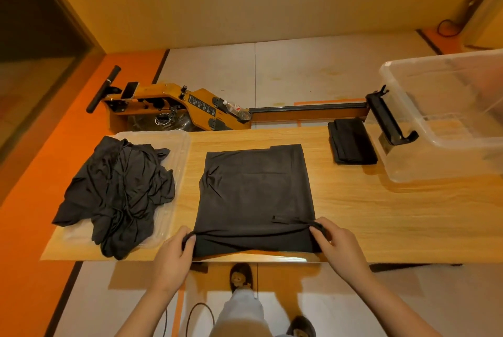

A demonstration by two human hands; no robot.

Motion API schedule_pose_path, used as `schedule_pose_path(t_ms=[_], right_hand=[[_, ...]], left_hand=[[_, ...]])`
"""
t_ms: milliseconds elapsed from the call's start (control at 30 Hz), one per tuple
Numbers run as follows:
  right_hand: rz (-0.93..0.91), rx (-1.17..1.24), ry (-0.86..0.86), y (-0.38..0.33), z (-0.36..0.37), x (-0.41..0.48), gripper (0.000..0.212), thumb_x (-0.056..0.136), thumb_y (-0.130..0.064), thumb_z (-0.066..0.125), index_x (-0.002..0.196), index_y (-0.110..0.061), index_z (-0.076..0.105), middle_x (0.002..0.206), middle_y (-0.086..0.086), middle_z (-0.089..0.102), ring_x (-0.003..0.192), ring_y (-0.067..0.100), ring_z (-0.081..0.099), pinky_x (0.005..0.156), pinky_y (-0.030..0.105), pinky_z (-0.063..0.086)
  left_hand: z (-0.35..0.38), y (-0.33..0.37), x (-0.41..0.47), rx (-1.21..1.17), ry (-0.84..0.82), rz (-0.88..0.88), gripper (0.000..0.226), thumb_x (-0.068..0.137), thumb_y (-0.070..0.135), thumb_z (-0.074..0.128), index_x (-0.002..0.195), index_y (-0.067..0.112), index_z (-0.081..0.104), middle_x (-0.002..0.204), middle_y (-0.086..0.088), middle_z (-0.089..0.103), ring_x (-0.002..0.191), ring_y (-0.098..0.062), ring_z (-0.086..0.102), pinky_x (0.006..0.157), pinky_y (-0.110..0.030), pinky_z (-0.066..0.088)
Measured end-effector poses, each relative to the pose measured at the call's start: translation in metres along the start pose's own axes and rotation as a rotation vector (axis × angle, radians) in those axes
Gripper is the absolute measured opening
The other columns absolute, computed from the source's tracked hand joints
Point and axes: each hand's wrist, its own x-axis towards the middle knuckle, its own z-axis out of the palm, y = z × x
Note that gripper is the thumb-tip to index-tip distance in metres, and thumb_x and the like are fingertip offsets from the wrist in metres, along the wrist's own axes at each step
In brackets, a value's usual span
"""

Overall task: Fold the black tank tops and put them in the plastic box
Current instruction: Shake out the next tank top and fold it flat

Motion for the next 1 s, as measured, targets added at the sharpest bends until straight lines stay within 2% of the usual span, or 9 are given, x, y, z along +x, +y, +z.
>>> schedule_pose_path(t_ms=[100, 167, 267, 333, 433, 500, 633, 800, 1000], right_hand=[[0.018, 0.044, -0.012, -0.008, -0.008, 0.022, 0.009, 0.096, -0.025, 0.055, 0.101, -0.030, 0.061, 0.075, -0.009, 0.067, 0.069, 0.007, 0.062, 0.061, 0.031, 0.052], [0.028, 0.062, 0.009, -0.015, -0.012, 0.042, 0.011, 0.096, -0.027, 0.053, 0.103, -0.027, 0.062, 0.078, -0.009, 0.067, 0.072, 0.006, 0.063, 0.063, 0.034, 0.053], [0.040, 0.101, 0.042, -0.025, -0.016, 0.083, 0.014, 0.096, -0.029, 0.052, 0.104, -0.026, 0.063, 0.081, -0.010, 0.067, 0.075, 0.005, 0.062, 0.065, 0.036, 0.054], [0.043, 0.130, 0.078, -0.031, -0.019, 0.118, 0.013, 0.096, -0.029, 0.052, 0.101, -0.025, 0.063, 0.081, -0.009, 0.067, 0.074, 0.005, 0.062, 0.065, 0.036, 0.053], [0.091, 0.154, 0.132, -0.030, -0.014, 0.174, 0.014, 0.097, -0.027, 0.052, 0.096, -0.020, 0.063, 0.080, -0.006, 0.066, 0.076, 0.009, 0.061, 0.065, 0.034, 0.050], [0.197, 0.148, 0.131, -0.018, -0.002, 0.206, 0.015, 0.098, -0.025, 0.050, 0.093, -0.016, 0.062, 0.080, -0.002, 0.064, 0.078, 0.015, 0.061, 0.064, 0.033, 0.046], [0.445, 0.053, 0.145, 0.003, 0.021, 0.234, 0.016, 0.097, -0.023, 0.050, 0.087, -0.014, 0.059, 0.080, 0.003, 0.061, 0.080, 0.024, 0.059, 0.064, 0.031, 0.040], [0.481, -0.068, 0.189, -0.001, 0.026, 0.238, 0.016, 0.098, -0.026, 0.048, 0.088, -0.015, 0.055, 0.073, 0.000, 0.058, 0.072, 0.022, 0.057, 0.056, 0.029, 0.037], [0.534, -0.153, 0.206, -0.002, 0.021, 0.245, 0.014, 0.099, -0.024, 0.045, 0.097, -0.014, 0.054, 0.081, 0.005, 0.061, 0.073, 0.024, 0.058, 0.058, 0.031, 0.044]], left_hand=[[-0.010, 0.013, 0.026, -0.026, 0.030, -0.027, 0.011, 0.100, 0.026, 0.045, 0.093, 0.026, 0.054, 0.074, 0.003, 0.063, 0.069, -0.007, 0.059, 0.060, -0.040, 0.048], [-0.016, 0.018, 0.050, -0.053, 0.017, -0.037, 0.015, 0.100, 0.032, 0.042, 0.101, 0.025, 0.056, 0.080, 0.004, 0.064, 0.074, -0.006, 0.060, 0.065, -0.041, 0.050], [-0.024, 0.028, 0.097, -0.069, -0.035, -0.014, 0.016, 0.101, 0.033, 0.042, 0.103, 0.025, 0.056, 0.071, 0.003, 0.060, 0.063, -0.008, 0.058, 0.054, -0.038, 0.044], [-0.024, 0.034, 0.136, -0.082, -0.064, -0.014, 0.020, 0.101, 0.034, 0.042, 0.108, 0.024, 0.057, 0.077, 0.007, 0.061, 0.067, -0.006, 0.057, 0.054, -0.032, 0.043], [-0.011, 0.029, 0.203, -0.063, -0.107, -0.065, 0.038, 0.102, 0.039, 0.038, 0.129, 0.018, 0.053, 0.113, 0.004, 0.065, 0.103, -0.017, 0.060, 0.086, -0.041, 0.051], [0.005, 0.020, 0.238, -0.013, -0.211, -0.122, 0.043, 0.102, 0.040, 0.037, 0.135, 0.014, 0.049, 0.122, -0.003, 0.063, 0.113, -0.025, 0.058, 0.093, -0.043, 0.048], [0.028, 0.012, 0.263, 0.135, -0.307, -0.152, 0.026, 0.101, 0.032, 0.042, 0.109, 0.012, 0.058, 0.103, -0.008, 0.067, 0.097, -0.029, 0.061, 0.077, -0.038, 0.047], [0.033, 0.006, 0.262, 0.170, -0.288, -0.150, 0.021, 0.099, 0.028, 0.045, 0.087, 0.011, 0.046, 0.077, -0.012, 0.057, 0.078, -0.034, 0.057, 0.064, -0.041, 0.041], [0.033, 0.010, 0.267, 0.226, -0.255, -0.177, 0.021, 0.099, 0.031, 0.044, 0.086, 0.015, 0.038, 0.072, -0.007, 0.049, 0.073, -0.032, 0.053, 0.058, -0.035, 0.031]])
